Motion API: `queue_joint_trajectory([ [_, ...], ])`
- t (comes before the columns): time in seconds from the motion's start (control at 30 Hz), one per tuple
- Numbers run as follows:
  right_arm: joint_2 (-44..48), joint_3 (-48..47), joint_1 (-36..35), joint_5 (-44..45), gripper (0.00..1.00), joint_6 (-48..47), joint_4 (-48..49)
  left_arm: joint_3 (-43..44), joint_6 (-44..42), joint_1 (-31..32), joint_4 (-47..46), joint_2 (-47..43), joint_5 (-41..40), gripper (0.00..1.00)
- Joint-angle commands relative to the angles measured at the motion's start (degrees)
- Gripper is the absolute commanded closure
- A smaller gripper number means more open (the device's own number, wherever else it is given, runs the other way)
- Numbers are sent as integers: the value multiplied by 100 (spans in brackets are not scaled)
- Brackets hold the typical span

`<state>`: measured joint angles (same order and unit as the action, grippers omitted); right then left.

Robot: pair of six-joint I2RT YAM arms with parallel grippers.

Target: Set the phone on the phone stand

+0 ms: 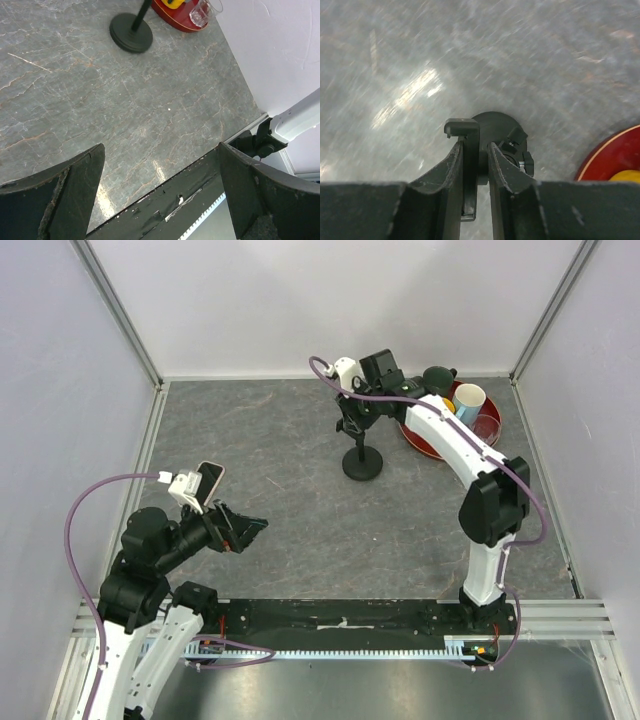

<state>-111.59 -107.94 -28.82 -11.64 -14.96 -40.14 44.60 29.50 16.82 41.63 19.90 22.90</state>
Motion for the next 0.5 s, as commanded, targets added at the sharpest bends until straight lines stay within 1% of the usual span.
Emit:
queue_joint_trajectory([
  [0.0,892,395,-19,-1514,100,-796,-714,-30,-234,-38,-208,66,215,0],
  [0.03,1085,527,-27,-1865,100,-841,-758,-30,-234,-38,-216,75,224,0],
  [0.1,1262,896,-36,-2157,100,-1068,-855,-30,-242,-38,-225,84,250,0],
  [0.13,1402,1037,-27,-2498,100,-1166,-881,-30,-243,-38,-225,102,268,0],
  [0.2,1491,1371,-36,-2659,100,-1368,-847,-30,-269,-30,-234,111,303,0],
  [0.33,1430,1407,-89,-2835,100,-1588,-1083,-30,-287,-38,-252,128,391,0],
  [0.4,1482,1477,-106,-2809,97,-1606,-1075,-30,-287,-29,-252,119,400,0],
  [0.47,1552,1565,-141,-2713,86,-1563,-1066,-30,-278,-30,-243,102,400,0],
])
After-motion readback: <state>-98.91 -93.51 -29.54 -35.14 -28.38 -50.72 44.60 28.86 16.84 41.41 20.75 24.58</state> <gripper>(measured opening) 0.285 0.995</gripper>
